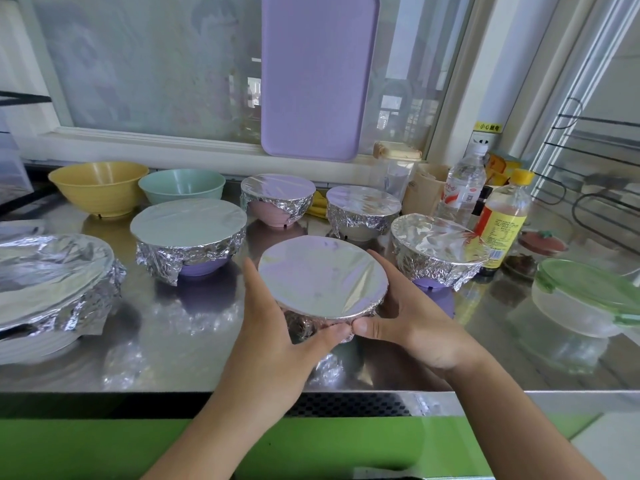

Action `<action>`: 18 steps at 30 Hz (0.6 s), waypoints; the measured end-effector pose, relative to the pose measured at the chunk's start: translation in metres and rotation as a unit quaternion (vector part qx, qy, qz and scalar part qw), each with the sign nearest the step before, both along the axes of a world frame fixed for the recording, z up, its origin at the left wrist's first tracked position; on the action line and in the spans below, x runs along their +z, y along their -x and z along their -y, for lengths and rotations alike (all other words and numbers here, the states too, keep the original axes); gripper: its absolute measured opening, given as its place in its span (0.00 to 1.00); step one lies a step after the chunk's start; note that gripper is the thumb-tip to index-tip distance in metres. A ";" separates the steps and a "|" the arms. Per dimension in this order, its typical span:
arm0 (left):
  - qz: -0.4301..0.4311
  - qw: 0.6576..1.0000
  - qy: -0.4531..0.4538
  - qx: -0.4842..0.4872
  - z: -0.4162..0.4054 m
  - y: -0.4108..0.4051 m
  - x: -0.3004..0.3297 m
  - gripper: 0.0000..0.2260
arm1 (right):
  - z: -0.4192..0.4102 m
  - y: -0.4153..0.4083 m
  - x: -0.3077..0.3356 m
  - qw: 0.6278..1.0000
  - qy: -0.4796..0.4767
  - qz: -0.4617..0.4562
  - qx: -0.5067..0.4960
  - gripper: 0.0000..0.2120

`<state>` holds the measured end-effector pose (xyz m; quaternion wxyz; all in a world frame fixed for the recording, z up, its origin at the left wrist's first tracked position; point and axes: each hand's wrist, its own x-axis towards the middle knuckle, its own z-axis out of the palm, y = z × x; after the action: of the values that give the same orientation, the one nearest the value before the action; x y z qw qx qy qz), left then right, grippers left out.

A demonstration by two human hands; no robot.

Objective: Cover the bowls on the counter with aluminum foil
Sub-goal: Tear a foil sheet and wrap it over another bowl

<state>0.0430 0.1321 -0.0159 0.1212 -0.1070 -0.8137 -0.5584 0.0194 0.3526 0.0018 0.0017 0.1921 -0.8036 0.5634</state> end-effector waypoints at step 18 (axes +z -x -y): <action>-0.010 0.995 0.095 -0.028 0.026 0.014 -0.007 0.46 | -0.005 -0.001 -0.014 0.997 0.067 -0.004 -0.039 0.31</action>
<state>0.0288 0.1061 -0.0224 0.1029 -0.1464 -0.8583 -0.4808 0.0206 0.3574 -0.0122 0.0394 0.1626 -0.7707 0.6149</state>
